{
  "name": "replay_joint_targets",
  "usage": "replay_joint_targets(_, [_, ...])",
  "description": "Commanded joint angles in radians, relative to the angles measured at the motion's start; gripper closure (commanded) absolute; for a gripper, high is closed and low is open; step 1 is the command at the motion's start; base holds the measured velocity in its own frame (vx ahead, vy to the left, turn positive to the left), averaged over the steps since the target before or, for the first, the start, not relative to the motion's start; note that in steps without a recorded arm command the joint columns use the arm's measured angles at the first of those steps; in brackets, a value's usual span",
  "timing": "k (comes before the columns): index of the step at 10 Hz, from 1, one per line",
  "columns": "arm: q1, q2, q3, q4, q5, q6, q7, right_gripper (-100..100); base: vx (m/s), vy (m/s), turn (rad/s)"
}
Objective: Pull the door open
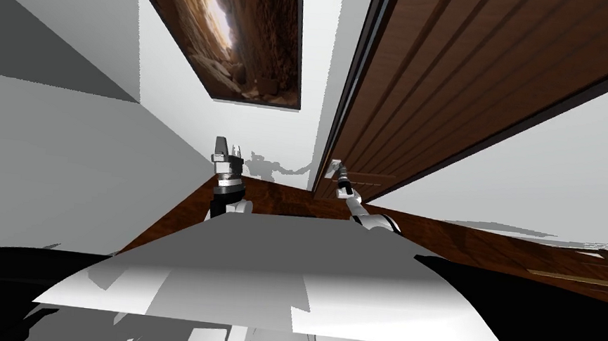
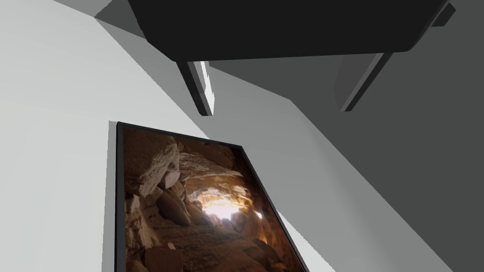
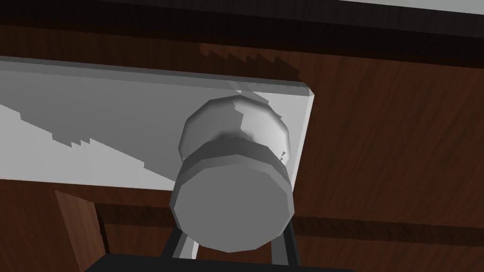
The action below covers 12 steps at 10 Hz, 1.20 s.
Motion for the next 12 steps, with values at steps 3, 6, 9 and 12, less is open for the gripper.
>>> replay_joint_targets(3, [0.002,0.007,-0.006,-0.019,-0.042,0.008,-0.094,100,-0.052,-0.028,0.093])
replay_joint_targets(6, [0.003,0.010,-0.013,-0.022,-0.081,0.015,-0.170,100,-0.060,-0.050,0.120])
replay_joint_targets(9, [0.005,0.013,-0.021,-0.025,-0.120,0.023,-0.238,100,-0.053,-0.036,0.126])
replay_joint_targets(12, [0.007,0.015,-0.029,-0.028,-0.158,0.030,-0.319,100,-0.062,-0.044,0.116])
